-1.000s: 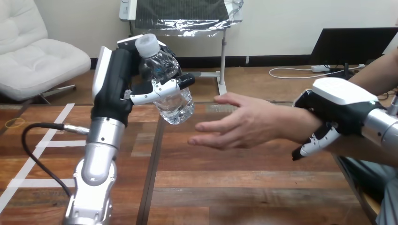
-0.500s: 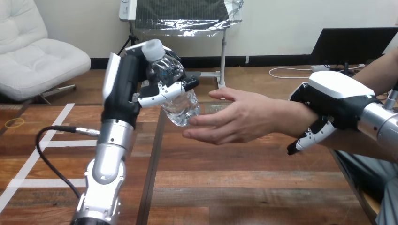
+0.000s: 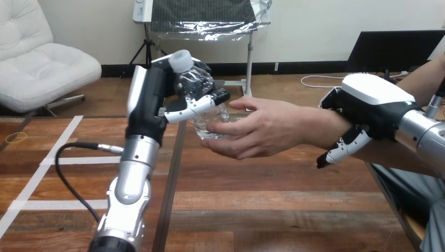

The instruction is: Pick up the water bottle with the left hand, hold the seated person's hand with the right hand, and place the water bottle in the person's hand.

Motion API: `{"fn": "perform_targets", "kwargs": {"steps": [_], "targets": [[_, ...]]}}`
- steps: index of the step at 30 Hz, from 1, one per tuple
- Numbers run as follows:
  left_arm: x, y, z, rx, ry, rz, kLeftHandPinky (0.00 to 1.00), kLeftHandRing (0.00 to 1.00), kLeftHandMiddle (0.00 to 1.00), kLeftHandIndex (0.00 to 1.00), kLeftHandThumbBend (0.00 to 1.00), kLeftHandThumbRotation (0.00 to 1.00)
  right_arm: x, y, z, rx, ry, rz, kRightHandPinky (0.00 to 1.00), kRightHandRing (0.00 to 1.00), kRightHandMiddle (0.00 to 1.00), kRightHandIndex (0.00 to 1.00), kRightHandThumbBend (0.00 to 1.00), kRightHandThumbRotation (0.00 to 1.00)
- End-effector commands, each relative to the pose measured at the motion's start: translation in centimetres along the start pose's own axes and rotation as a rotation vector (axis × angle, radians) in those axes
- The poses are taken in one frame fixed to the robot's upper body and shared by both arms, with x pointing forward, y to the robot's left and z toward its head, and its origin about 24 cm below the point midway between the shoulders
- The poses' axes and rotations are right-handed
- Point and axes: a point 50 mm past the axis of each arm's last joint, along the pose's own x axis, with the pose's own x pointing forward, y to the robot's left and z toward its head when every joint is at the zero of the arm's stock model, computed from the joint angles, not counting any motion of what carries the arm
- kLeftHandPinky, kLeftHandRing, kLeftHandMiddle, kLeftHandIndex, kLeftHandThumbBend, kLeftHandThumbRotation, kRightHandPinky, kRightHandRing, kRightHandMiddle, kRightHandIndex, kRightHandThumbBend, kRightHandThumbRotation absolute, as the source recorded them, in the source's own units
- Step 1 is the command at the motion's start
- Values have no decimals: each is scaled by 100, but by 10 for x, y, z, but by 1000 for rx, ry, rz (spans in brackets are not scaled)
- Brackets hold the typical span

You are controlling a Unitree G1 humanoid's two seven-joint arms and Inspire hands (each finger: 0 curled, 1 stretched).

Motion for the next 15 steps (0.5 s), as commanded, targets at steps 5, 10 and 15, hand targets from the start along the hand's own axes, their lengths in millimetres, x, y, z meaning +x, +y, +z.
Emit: {"fn": "perform_targets", "kwargs": {"steps": [5,10,15], "targets": [[37,-20,33,-75,-128,-33,31,37,42,45,66,0,13,-36,18,9,-36,-124,28,33,38,40,89,17],[39,-29,33,-114,-115,-55,31,37,42,45,66,0,14,-38,19,9,-33,-122,30,34,39,40,89,17],[40,-37,34,-132,-116,-75,31,37,42,46,66,0,15,-39,20,13,-30,-125,30,35,40,41,89,17]]}}
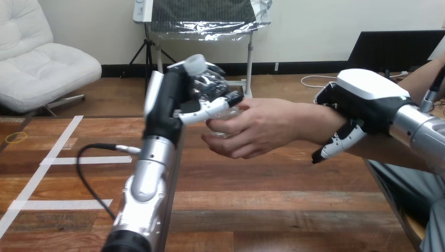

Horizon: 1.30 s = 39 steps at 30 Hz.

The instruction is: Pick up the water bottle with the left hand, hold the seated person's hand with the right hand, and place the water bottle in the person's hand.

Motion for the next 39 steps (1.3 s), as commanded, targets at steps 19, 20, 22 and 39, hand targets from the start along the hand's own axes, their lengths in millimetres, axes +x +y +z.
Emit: {"fn": "perform_targets", "kwargs": {"steps": [19,20,22,39], "targets": [[38,-53,47,-151,-155,-104,31,37,41,45,68,0,9,-32,12,4,-24,-113,31,36,41,41,89,17],[39,-54,47,-155,-157,-107,31,37,41,45,68,0,9,-32,12,4,-23,-112,32,36,41,41,89,17],[39,-57,49,-166,-160,-116,31,37,41,45,68,0,9,-32,12,3,-20,-109,32,37,41,41,89,17],[39,-75,56,-231,-175,-151,30,36,41,45,70,0,8,-28,11,10,-12,-107,30,35,40,41,88,18]]}}
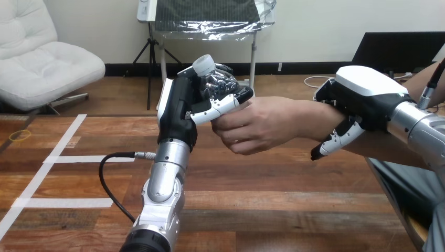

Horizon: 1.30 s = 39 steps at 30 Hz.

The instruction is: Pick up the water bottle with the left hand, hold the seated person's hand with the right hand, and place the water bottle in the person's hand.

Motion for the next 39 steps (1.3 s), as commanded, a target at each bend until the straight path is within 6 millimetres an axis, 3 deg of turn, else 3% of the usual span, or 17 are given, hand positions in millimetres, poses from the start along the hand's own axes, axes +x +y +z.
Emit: {"fn": "perform_targets", "kwargs": {"steps": [1,19,25,34,35,39], "targets": [[33,-61,53,-55,-200,-196,30,36,41,45,70,0,6,-26,10,17,-25,-103,30,35,40,41,88,17],[32,-57,51,-43,-197,-192,31,36,42,45,70,0,4,-22,9,44,-18,-91,28,34,40,41,89,18],[31,-54,49,-28,-169,-194,35,44,49,50,70,0,2,-22,9,55,-17,-62,29,34,40,42,90,21],[27,-47,50,31,-162,-176,51,63,68,70,71,34,-2,-25,10,13,-12,32,38,47,52,54,95,42],[27,-46,50,48,-162,-171,55,67,71,74,72,43,-2,-25,10,11,-13,37,41,50,55,58,97,46],[25,-42,50,87,-172,-153,62,72,75,78,73,55,-4,-25,10,-5,-28,49,43,53,59,62,99,51]]}}
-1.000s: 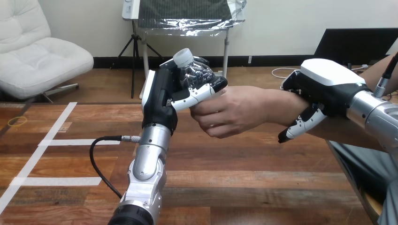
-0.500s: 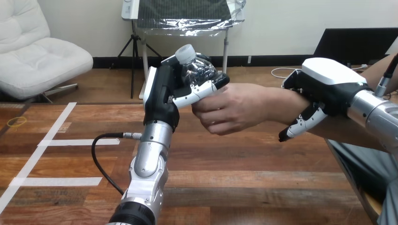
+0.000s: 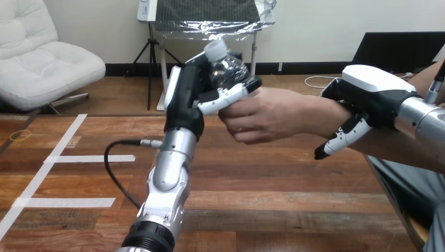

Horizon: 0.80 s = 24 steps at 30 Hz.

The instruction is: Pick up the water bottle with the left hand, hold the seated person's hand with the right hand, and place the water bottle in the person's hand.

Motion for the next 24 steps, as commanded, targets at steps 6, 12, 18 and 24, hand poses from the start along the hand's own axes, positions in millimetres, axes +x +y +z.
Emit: {"fn": "perform_targets", "kwargs": {"steps": [6,12,18,24], "targets": [[11,-21,32,51,-139,-93,73,81,82,83,78,74,-2,-14,11,-20,-59,-19,44,56,63,68,100,57],[9,-15,32,62,-138,-84,84,88,86,87,84,90,-4,-14,10,-25,-60,-15,45,57,65,71,100,59],[5,-10,31,36,-147,-55,92,90,87,88,88,98,-6,-13,9,-27,-64,-22,46,59,66,72,100,61],[1,-4,31,56,-157,-43,93,89,87,88,91,100,-8,-11,8,-22,-73,-33,46,59,66,73,100,62]]}}
